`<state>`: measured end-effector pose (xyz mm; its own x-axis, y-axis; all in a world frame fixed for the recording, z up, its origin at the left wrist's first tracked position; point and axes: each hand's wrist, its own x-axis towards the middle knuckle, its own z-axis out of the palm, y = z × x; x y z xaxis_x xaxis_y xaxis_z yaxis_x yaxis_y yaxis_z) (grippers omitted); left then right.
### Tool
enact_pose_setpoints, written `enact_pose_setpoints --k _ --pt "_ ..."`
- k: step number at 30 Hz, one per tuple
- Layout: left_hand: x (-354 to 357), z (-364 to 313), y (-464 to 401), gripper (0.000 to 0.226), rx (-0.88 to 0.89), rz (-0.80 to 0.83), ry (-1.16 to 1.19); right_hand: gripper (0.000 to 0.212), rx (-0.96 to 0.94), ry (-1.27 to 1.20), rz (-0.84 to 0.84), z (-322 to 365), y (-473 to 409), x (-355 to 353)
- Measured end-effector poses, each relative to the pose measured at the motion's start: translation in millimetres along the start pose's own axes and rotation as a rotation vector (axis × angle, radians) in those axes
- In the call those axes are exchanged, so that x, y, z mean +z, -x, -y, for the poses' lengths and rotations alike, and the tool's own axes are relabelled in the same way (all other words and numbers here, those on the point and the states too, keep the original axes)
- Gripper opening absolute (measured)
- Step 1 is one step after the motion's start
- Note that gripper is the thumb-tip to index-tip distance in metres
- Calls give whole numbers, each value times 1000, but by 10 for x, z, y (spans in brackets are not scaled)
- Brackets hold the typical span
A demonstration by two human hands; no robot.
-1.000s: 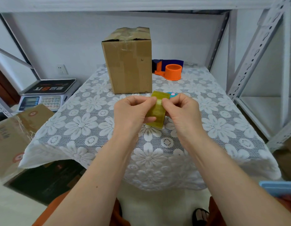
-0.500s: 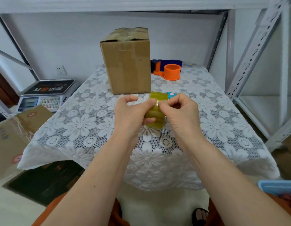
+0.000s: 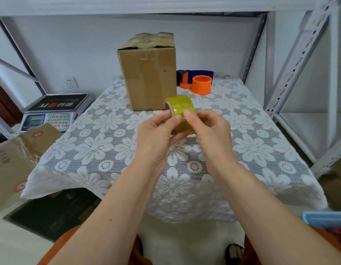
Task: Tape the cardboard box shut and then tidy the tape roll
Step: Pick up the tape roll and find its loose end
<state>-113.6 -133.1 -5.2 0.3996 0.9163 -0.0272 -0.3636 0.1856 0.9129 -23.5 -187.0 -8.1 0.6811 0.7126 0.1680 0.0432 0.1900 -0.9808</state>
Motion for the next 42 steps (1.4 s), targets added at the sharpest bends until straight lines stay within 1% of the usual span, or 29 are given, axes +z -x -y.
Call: enact_pose_setpoints --k 1,2,5,10,11,12,14,15,17,19,21,23,25,30,32,34,36,38,40,42 --pt "9 5 11 23 -7 4 -7 5 -4 0 -9 -2 -6 -1" --pt "16 8 16 21 -14 2 -9 5 -6 -2 -25 -2 -18 -3" --pt "26 6 17 15 -45 -12 15 19 18 -46 -44 -24 -49 -15" --pt "4 -5 0 9 -86 -44 74 25 83 -47 -26 -3 -53 -23" --pt "-1 -10 -5 8 -91 -57 76 26 43 21 -32 -5 -56 -26" --pt "-7 -14 -14 8 -91 -69 73 29 -47 141 -39 -10 -57 -34" --pt "-24 -30 -28 9 -78 -84 39 34 -316 374 3 -12 -42 -51" --pt "-36 -43 -34 11 -67 -85 14 34 -424 438 46 -21 -39 -58" --pt "-65 -74 -40 15 -53 -85 -40 29 -496 484 121 -58 -47 -68" --pt "-92 -97 -40 18 -57 -82 -104 26 -490 486 137 -90 -66 -77" --pt "-105 -104 -38 19 -58 -67 -164 19 -448 412 138 -75 -72 -87" --pt "-104 -105 -33 20 -52 -45 -215 9 -430 343 121 -44 -76 -98" --pt "-95 -111 -18 20 -60 -30 -223 5 -433 345 98 -28 -80 -110" --pt "-92 -131 -9 16 -90 42 -162 10 -429 432 59 -22 -79 -95" --pt "-98 -141 -16 18 -103 77 -133 9 -424 420 65 2 -81 -112" --pt "-106 -153 -26 20 -108 87 -93 8 -417 394 119 19 -87 -141" --pt "-114 -158 -36 21 -103 88 -73 14 -426 412 167 12 -96 -159" --pt "-117 -158 -42 22 -94 87 -78 14 -414 400 164 10 -104 -165" --pt "-118 -148 -39 23 -89 93 -91 9 -384 351 137 24 -109 -170" --pt "-122 -138 -27 21 -78 112 -113 9 -350 335 119 35 -114 -175"
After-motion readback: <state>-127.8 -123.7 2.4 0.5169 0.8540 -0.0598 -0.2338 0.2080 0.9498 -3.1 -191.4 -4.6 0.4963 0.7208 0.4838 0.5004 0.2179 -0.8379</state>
